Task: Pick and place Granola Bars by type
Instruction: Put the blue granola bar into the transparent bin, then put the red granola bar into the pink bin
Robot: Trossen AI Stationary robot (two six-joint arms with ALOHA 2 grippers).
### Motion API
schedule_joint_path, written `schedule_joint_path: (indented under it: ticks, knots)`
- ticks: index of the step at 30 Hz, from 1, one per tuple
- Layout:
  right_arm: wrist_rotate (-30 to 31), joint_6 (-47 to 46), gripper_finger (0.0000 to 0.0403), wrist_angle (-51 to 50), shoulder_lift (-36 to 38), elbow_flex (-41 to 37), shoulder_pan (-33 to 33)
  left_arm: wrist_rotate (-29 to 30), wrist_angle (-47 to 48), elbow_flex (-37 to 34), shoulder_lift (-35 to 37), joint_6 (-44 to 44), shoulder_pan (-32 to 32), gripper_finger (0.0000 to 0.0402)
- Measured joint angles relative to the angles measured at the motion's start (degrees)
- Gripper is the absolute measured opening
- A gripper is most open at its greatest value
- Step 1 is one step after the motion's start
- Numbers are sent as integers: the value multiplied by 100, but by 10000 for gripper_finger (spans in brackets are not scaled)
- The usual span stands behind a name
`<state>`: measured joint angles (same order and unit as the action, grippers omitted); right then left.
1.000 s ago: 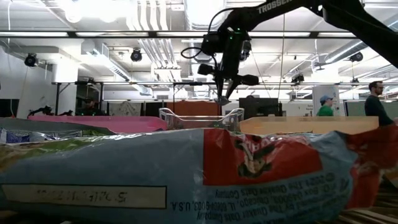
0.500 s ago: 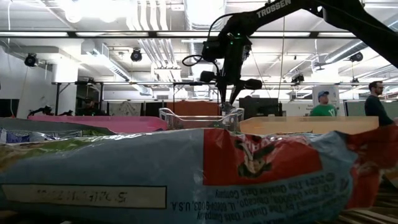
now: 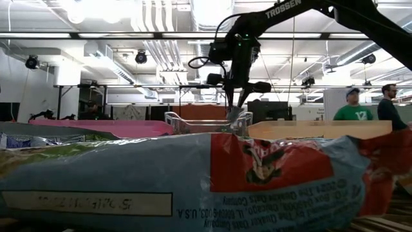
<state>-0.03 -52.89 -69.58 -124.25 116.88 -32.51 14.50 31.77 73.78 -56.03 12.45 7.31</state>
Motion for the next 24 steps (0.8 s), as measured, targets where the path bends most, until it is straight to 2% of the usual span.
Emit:
schedule_joint_path:
  ticks: [7, 12, 17, 24]
  knots:
    - [1, -10, 134, 2, 0, 0, 33, 0, 0, 0, 2, 0, 0, 5]
    - [-13, 226, 148, 7, 0, 0, 92, 0, 0, 0, 2, 0, 1, 5]
    - [-39, 669, 139, -4, 12, 0, 194, 0, 0, 0, 2, 0, 0, 5]
    - [-39, 889, 102, -11, 129, 0, 352, 0, 0, 0, 2, 0, 2, 5]
